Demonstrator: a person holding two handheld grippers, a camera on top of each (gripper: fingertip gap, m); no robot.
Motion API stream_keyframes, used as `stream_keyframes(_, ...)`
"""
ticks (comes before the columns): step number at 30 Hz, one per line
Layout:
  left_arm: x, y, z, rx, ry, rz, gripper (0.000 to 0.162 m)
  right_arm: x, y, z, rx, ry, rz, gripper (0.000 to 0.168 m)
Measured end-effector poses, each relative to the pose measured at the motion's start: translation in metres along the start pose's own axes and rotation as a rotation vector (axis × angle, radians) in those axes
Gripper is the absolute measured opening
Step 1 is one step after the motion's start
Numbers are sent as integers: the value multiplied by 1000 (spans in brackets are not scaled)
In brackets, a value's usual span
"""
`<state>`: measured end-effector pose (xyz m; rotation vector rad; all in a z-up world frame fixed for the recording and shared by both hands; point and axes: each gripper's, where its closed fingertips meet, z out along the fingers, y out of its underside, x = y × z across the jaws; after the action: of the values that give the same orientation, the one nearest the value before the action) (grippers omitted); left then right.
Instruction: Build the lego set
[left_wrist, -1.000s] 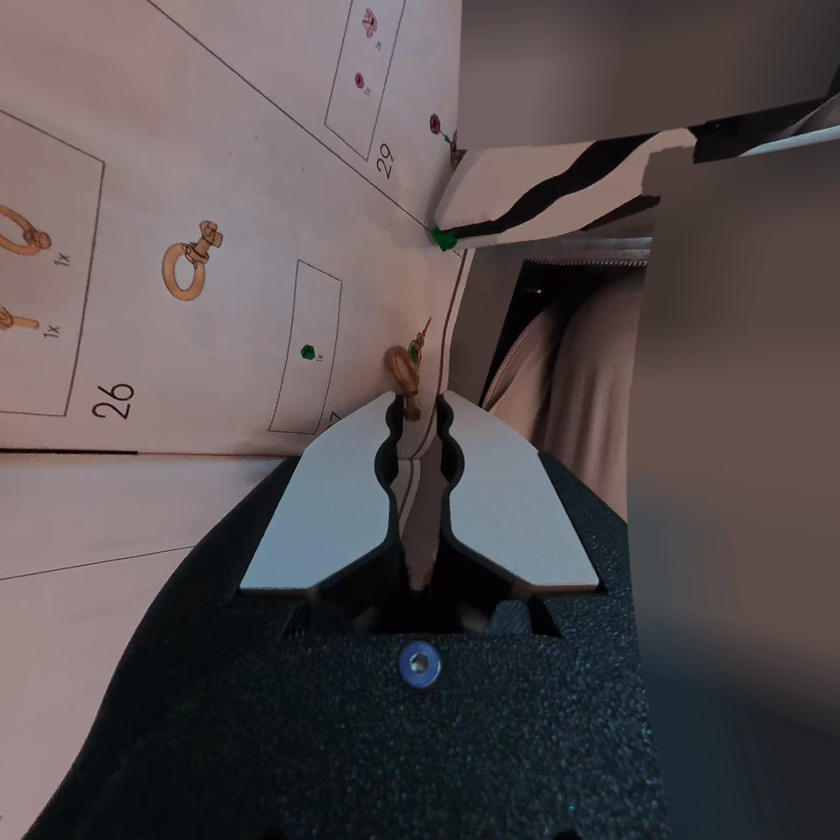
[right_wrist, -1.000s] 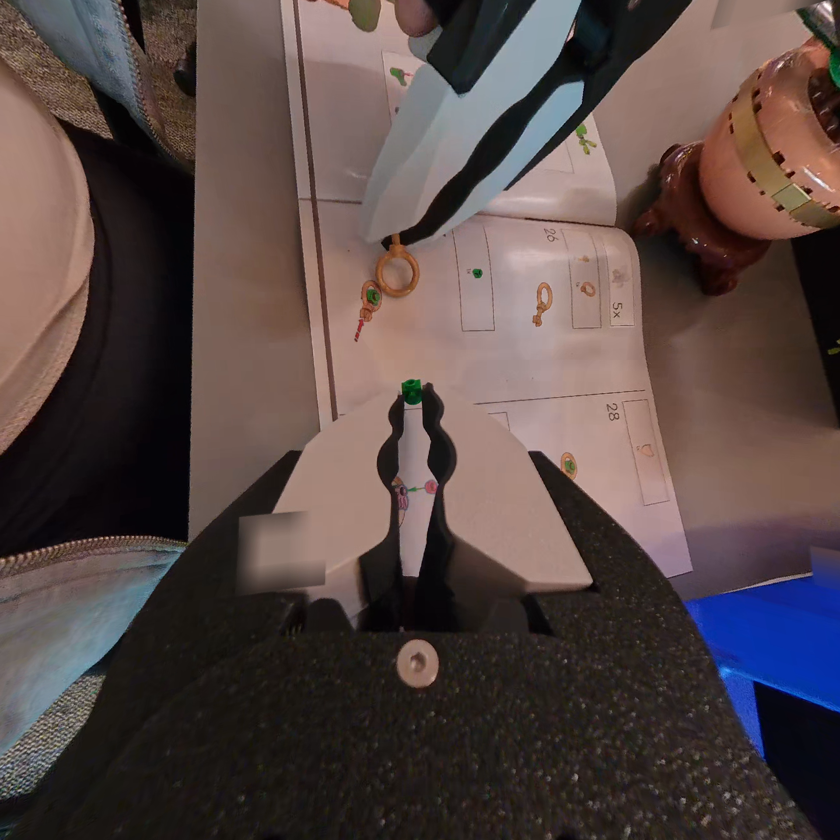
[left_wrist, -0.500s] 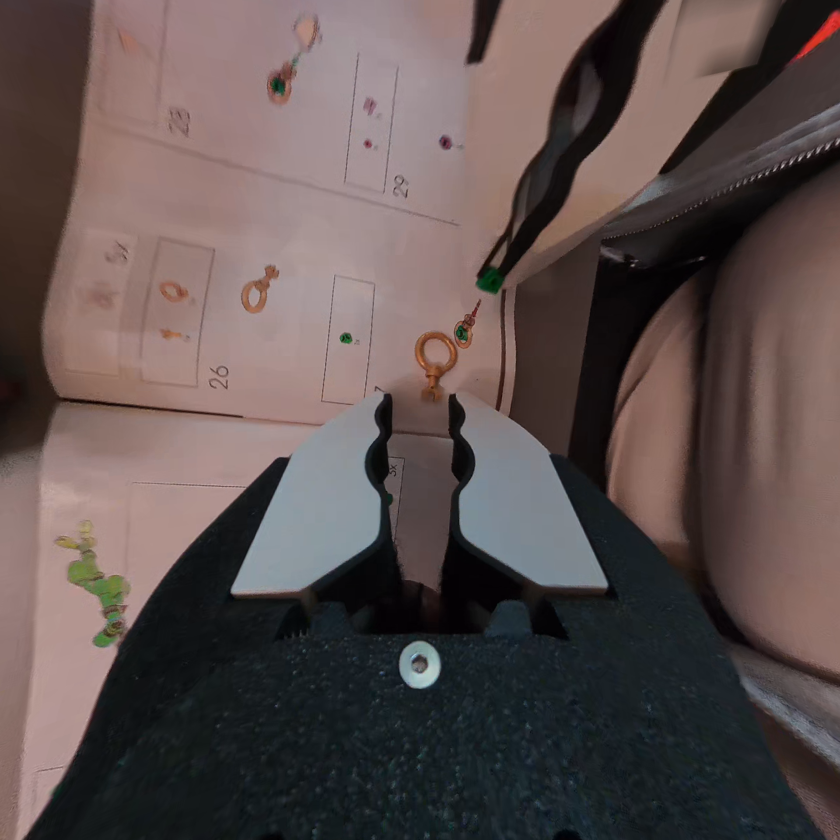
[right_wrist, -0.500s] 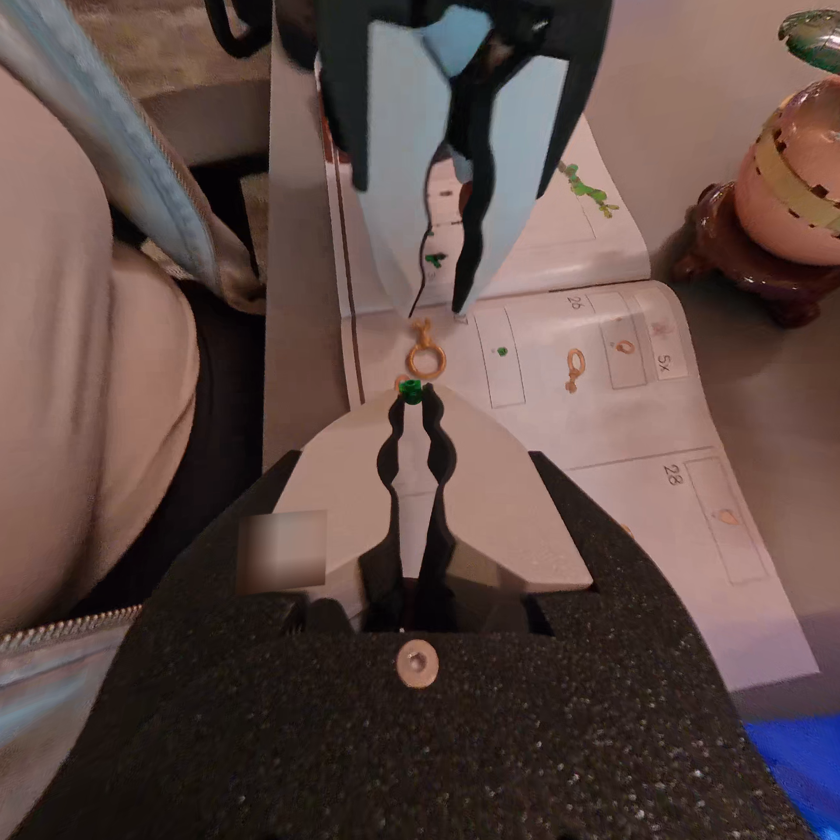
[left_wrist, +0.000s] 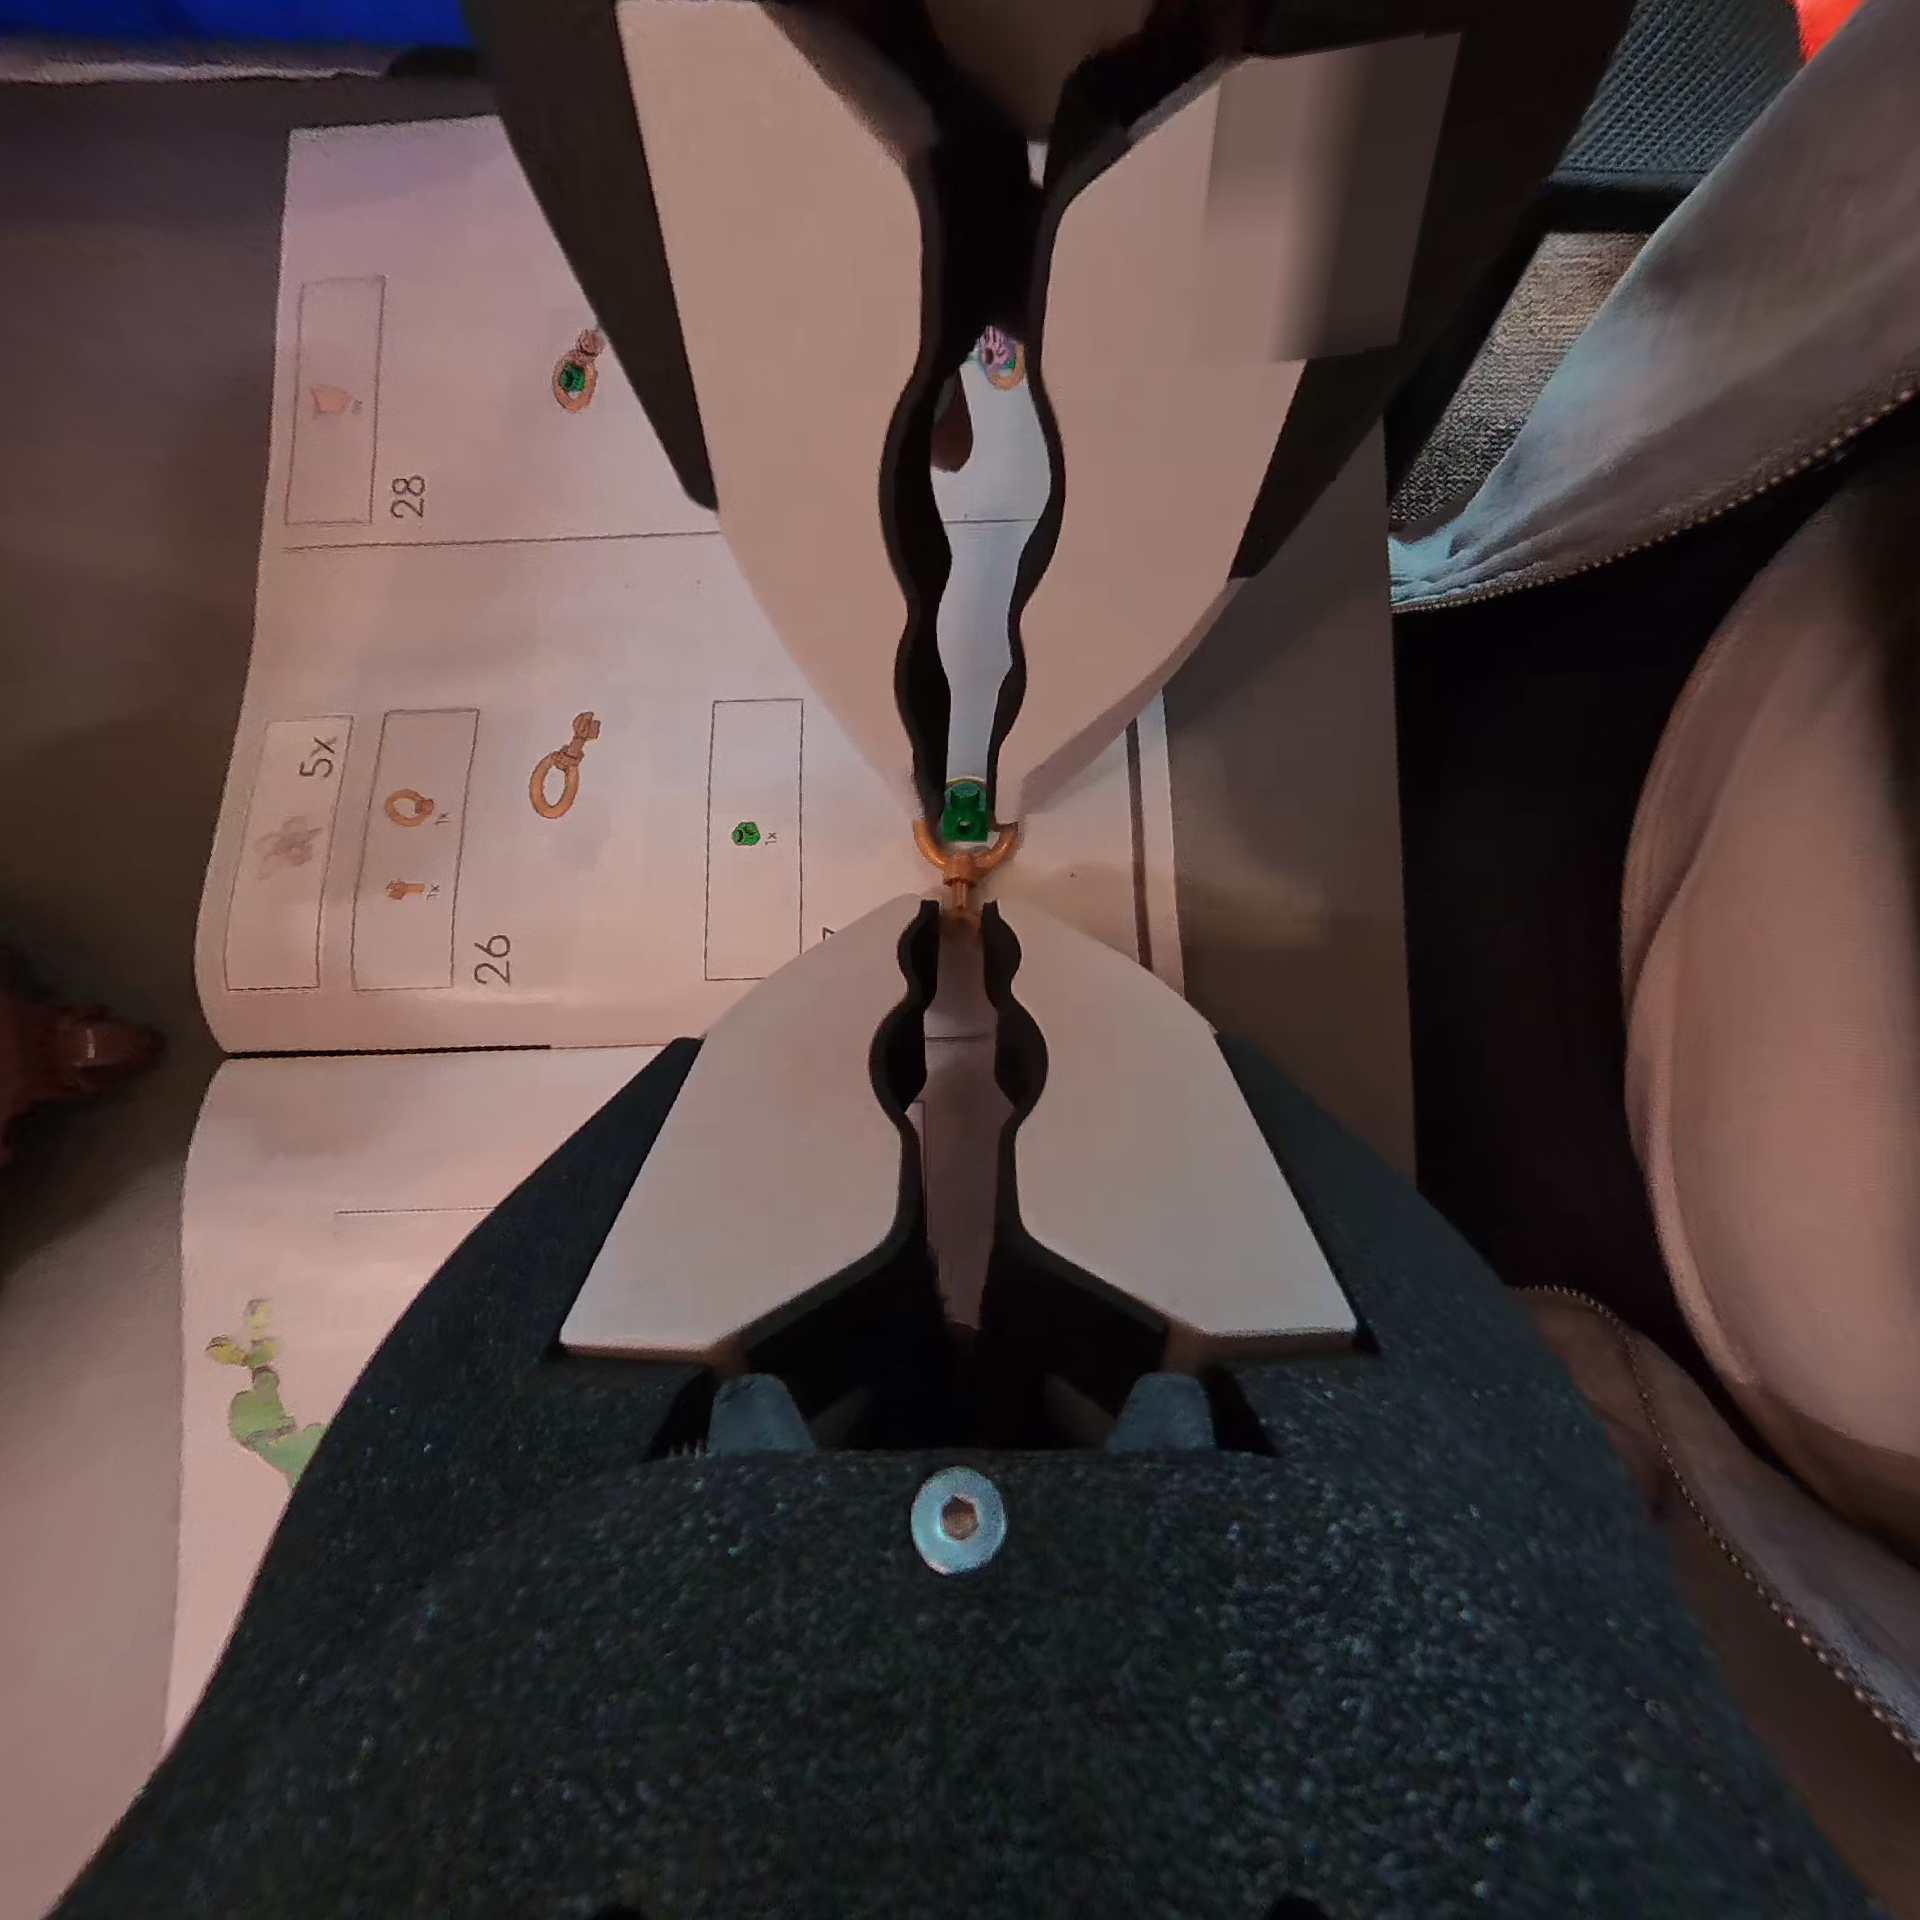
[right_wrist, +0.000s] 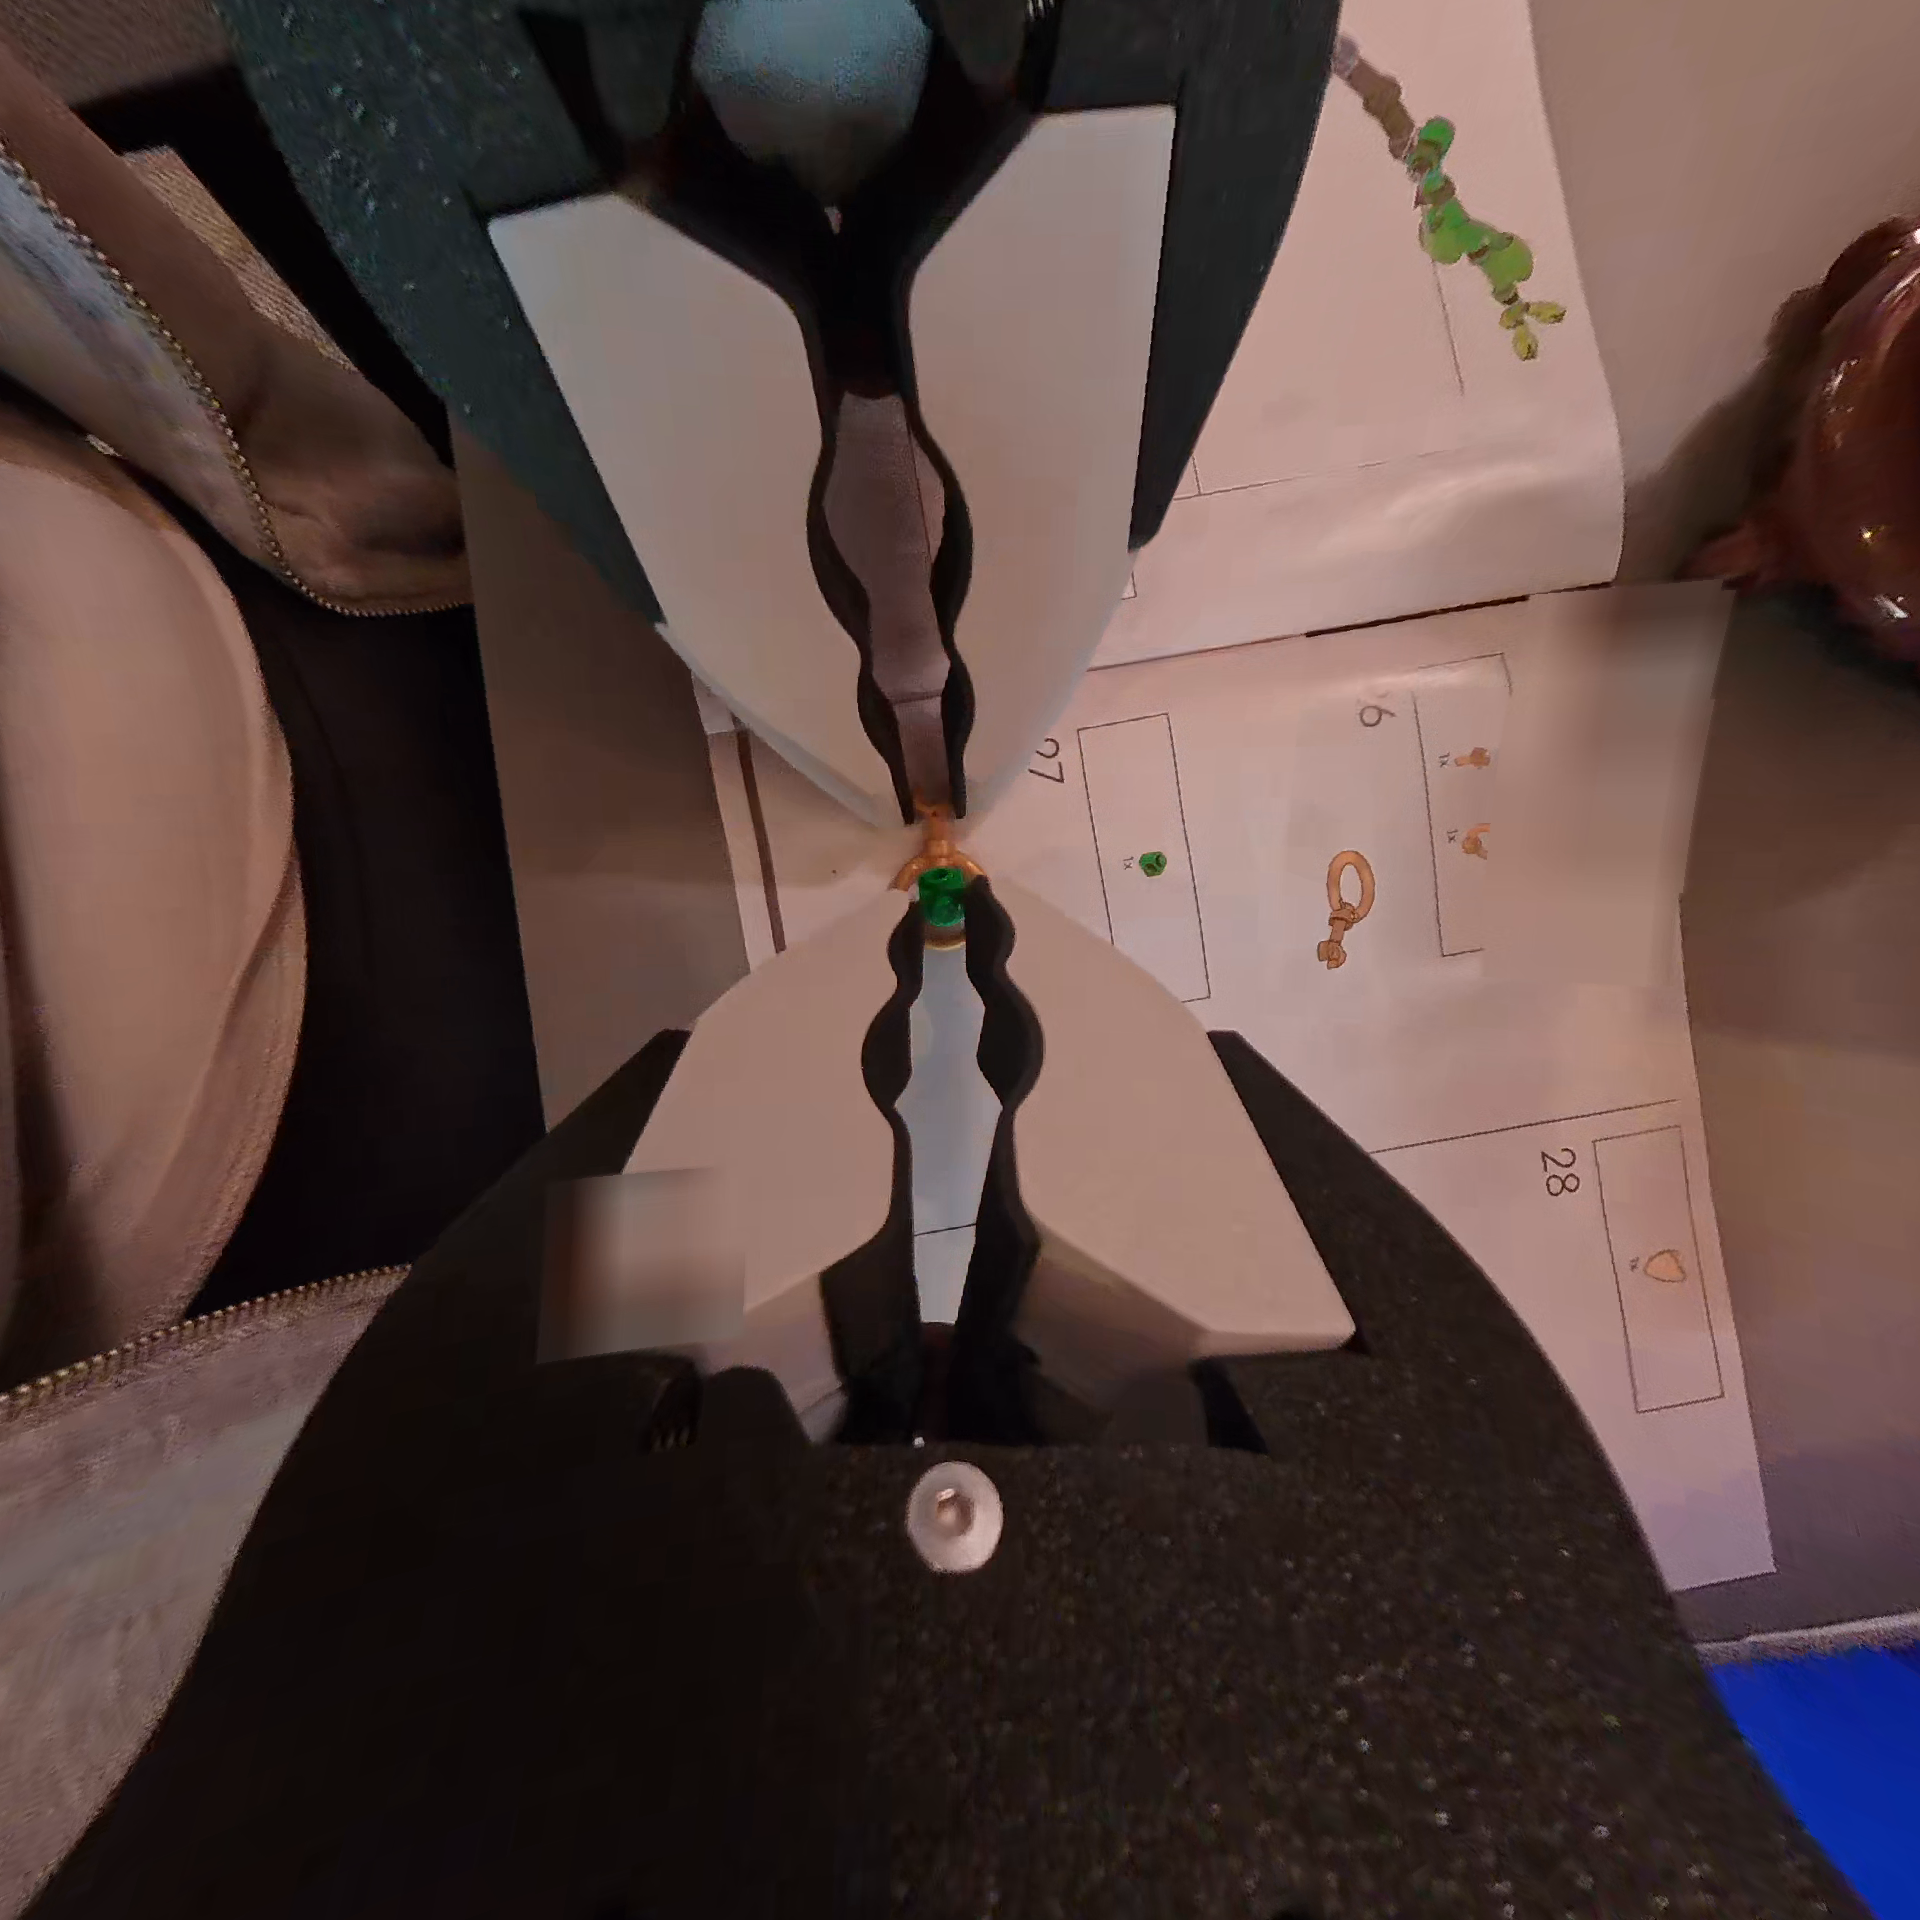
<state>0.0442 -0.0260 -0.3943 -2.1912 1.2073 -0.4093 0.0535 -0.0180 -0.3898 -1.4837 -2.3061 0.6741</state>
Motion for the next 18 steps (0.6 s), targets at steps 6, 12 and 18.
stream_keyframes(6,1,0,3,32,9,-38,7,2,5,3,-92,8,18,8)
stream_keyframes(12,2,-1,3,58,15,-56,7,2,9,-1,-178,-2,20,8)
stream_keyframes(18,2,-2,3,85,13,-75,7,0,12,0,-193,-25,42,8)
